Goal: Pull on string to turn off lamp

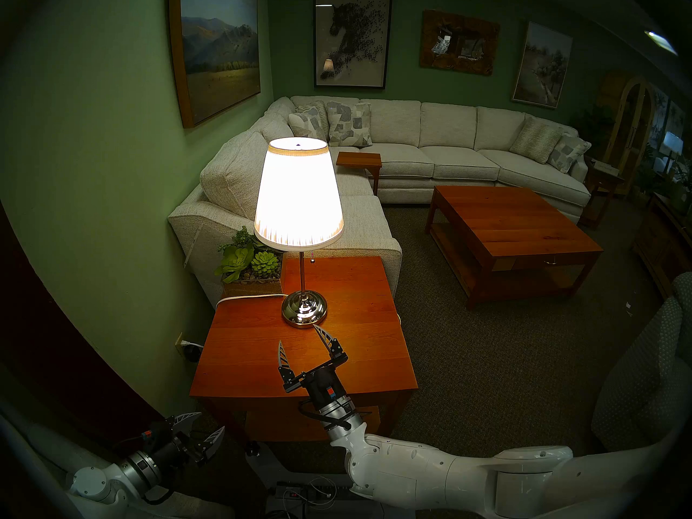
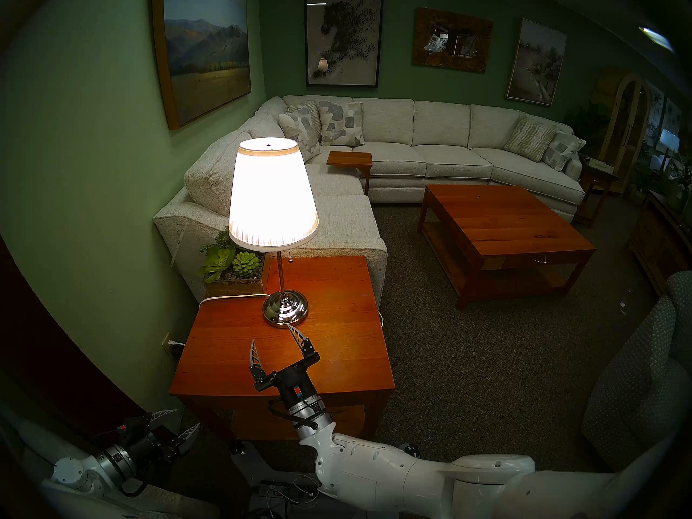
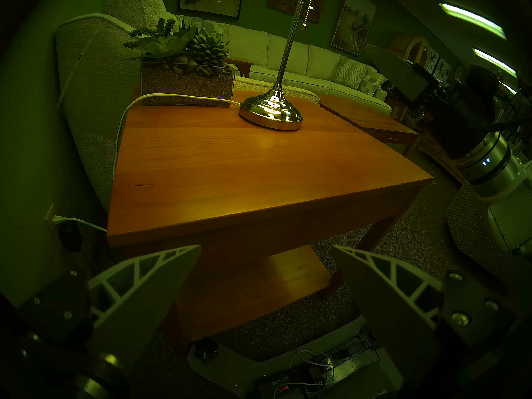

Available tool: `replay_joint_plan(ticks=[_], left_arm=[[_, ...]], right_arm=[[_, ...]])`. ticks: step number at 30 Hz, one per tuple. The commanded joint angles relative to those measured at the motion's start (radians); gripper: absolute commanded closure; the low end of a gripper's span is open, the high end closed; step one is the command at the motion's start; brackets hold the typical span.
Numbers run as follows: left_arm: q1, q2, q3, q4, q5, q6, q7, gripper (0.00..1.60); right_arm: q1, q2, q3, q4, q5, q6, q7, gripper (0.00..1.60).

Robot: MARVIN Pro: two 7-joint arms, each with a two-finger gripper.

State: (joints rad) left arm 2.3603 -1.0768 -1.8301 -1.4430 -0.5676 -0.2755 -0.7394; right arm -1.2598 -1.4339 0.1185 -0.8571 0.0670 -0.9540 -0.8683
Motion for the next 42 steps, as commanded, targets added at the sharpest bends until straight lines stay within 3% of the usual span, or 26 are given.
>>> replay_joint_plan(ticks=[1,7,12,21,29,42], left_arm=[[0.000,0.001,-0.005,-0.013,-0.002,-0.002,0.001,0.00],[-0.001,0.002,-0.005,-0.013,-0.002,-0.002,0.000,0.00],[-0.002,0.002,-0.004,-0.010,-0.002,-0.003,-0.001,0.00],[-0.003,0.002,-0.003,-0.009,-0.002,-0.004,-0.001,0.00],[-0.002,0.002,-0.003,-0.010,-0.003,-0.004,-0.001,0.00],[-0.003,0.003,-0.003,-0.008,-0.003,-0.004,-0.001,0.00]], right_arm=[[0.016,-0.005,0.007,-0.016,-0.007,-0.002,-0.017,0.00],[0.048,-0.039,-0.031,0.013,-0.017,0.013,-0.036,0.00],[0.064,-0.090,0.011,0.025,-0.034,0.036,-0.037,0.00],[0.136,-0.093,0.061,0.027,-0.071,0.067,-0.081,0.00],[0.156,-0.170,0.106,0.169,-0.099,0.078,-0.146,0.00],[0.235,-0.214,0.158,0.279,-0.082,0.053,-0.104,0.00]])
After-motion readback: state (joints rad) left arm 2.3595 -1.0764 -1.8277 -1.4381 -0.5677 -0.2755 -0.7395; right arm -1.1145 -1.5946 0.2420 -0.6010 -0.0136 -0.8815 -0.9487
